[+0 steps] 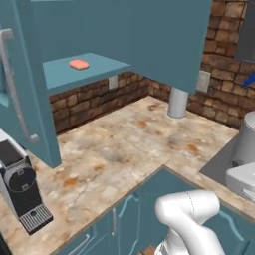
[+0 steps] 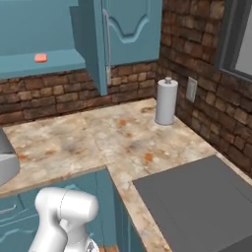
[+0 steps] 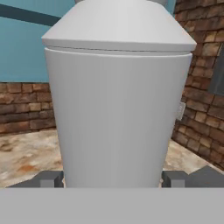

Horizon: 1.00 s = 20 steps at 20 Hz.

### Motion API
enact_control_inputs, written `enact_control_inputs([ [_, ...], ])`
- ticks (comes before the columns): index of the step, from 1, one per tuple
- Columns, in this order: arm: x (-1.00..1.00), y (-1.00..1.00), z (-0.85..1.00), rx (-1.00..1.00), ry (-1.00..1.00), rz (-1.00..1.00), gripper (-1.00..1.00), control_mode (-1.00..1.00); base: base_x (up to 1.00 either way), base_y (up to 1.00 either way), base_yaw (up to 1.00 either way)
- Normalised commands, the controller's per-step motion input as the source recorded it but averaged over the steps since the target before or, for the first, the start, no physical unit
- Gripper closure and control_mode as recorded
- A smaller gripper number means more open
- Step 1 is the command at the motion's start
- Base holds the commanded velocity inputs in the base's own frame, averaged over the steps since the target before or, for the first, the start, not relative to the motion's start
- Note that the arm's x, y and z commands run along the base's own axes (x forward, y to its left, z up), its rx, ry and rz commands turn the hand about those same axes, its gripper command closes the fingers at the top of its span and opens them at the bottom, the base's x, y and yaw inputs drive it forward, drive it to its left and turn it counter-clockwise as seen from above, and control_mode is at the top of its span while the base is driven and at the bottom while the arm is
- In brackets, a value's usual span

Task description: Locate and retrieve the spray and bar soap from the cabinet. Place them next to the sink.

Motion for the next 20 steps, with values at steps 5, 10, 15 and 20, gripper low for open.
enact_control_inputs([
  [5,0.0,0.0,0.0,0.0,0.0,0.0,1.0,1.0,-0.17,0.0,-0.43],
  [10,0.0,0.0,0.0,0.0,0.0,0.0,1.0,1.0,-0.2,0.0,-0.41],
  [15,0.0,0.0,0.0,0.0,0.0,0.0,1.0,1.0,-0.18,0.0,-0.42],
  [20,0.0,0.0,0.0,0.0,0.0,0.0,1.0,1.0,-0.18,0.0,-0.42],
])
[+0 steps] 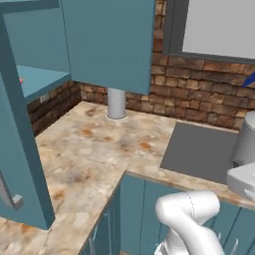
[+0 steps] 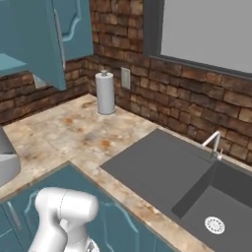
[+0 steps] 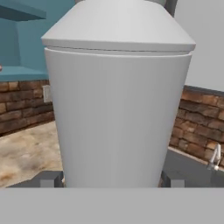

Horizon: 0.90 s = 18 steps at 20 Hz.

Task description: Locate and retrieve the spray and bar soap from the cabinet. Place them next to the sink.

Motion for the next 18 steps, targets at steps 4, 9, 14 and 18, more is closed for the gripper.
enact_control_inputs([
  [4,0.0,0.0,0.0,0.0,0.0,0.0,1.0,1.0,-0.12,0.0,-0.43],
  [9,0.0,0.0,0.0,0.0,0.0,0.0,1.0,1.0,-0.09,0.0,-0.42],
  [14,0.0,0.0,0.0,0.0,0.0,0.0,1.0,1.0,0.0,-0.17,-0.37],
  [18,0.0,0.0,0.0,0.0,0.0,0.0,1.0,1.0,-0.03,-0.06,-0.02],
])
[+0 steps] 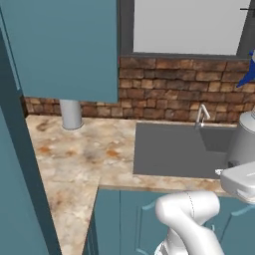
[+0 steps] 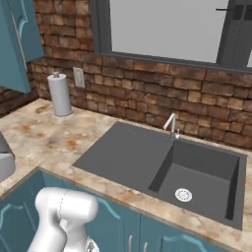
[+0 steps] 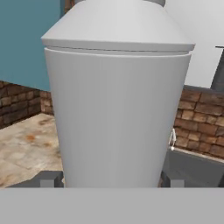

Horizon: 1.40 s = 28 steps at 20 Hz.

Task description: Locate and retrieve the spray and bar soap from the cabinet. Place them next to the sink.

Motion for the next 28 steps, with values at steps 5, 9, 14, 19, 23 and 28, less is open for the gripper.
enact_control_inputs([
  [5,0.0,0.0,0.0,0.0,0.0,0.0,1.0,1.0,0.01,-0.46,-0.04],
  [9,0.0,0.0,0.0,0.0,0.0,0.0,1.0,1.0,0.01,-0.58,0.0],
  [14,0.0,0.0,0.0,0.0,0.0,0.0,1.0,1.0,0.01,-0.6,0.0],
  [19,0.0,0.0,0.0,0.0,0.0,0.0,1.0,1.0,-0.02,-0.66,-0.09],
  [23,0.0,0.0,0.0,0.0,0.0,0.0,1.0,1.0,0.0,-0.74,-0.13],
  [28,0.0,0.0,0.0,0.0,0.0,0.0,1.0,1.0,0.02,-0.65,-0.12],
])
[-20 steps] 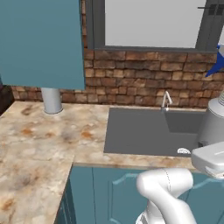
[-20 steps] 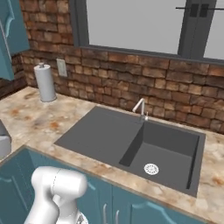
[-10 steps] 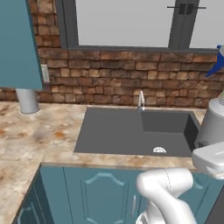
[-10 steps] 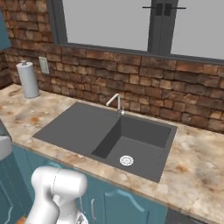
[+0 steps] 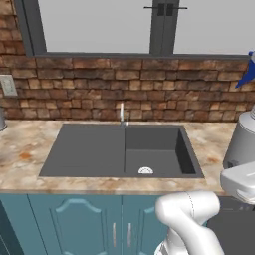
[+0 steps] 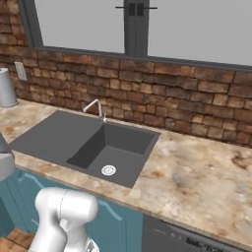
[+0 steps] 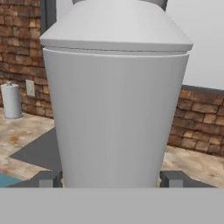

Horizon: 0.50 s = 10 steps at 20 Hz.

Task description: Locate and retrieve the spray and bar soap from the cabinet. Place them next to the sink.

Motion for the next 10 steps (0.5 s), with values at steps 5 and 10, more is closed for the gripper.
enact_control_inputs([
  [5,0.0,0.0,0.0,0.0,0.0,0.0,1.0,1.0,0.02,-0.36,-0.03],
  [10,0.0,0.0,0.0,0.0,0.0,0.0,1.0,1.0,0.21,-0.11,0.04],
])
